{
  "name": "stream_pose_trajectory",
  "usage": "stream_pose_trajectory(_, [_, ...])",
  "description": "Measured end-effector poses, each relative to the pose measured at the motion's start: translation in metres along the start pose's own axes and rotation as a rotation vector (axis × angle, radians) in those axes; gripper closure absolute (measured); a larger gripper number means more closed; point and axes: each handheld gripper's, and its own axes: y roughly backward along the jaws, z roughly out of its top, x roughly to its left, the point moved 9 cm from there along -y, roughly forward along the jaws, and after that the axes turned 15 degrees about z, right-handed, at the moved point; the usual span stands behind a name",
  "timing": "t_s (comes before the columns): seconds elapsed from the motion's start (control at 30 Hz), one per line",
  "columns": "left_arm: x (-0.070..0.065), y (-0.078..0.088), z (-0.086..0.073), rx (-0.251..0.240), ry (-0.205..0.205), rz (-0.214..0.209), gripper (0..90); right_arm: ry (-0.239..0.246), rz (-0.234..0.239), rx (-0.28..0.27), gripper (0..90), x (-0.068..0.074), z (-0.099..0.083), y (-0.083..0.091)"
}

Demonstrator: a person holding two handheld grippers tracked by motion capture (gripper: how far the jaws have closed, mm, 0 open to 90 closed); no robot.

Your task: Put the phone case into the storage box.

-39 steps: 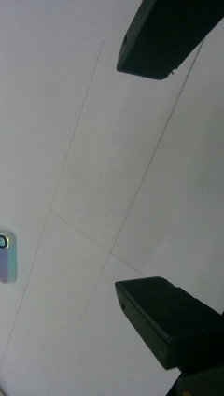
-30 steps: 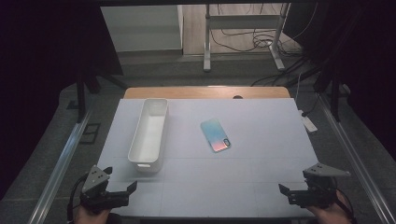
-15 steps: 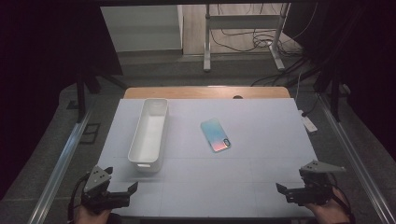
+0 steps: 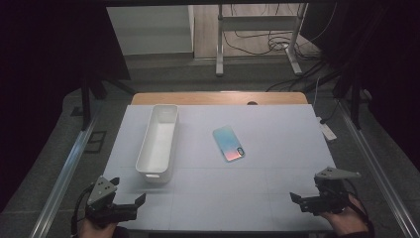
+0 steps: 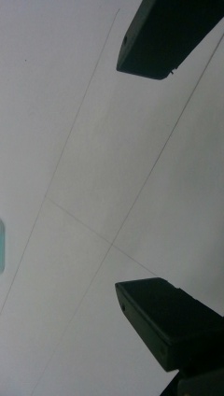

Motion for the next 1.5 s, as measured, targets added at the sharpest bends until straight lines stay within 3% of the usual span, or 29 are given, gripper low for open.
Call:
stream_pose_trajectory(0.33, [0.000,0.000,0.000,-0.004,0.001,0.000,0.0,0.033,0.010,0.031,0.0,0.002,0.005,-0.005])
stream_pose_trajectory(1.23, [0.000,0.001,0.000,-0.007,0.002,-0.003,0.0,0.050,0.082,0.077,0.0,0.007,0.031,-0.035])
stream_pose_trajectory(1.5, [0.000,0.001,0.000,-0.009,0.005,-0.008,0.0,0.063,0.082,0.093,0.0,0.007,0.041,-0.043])
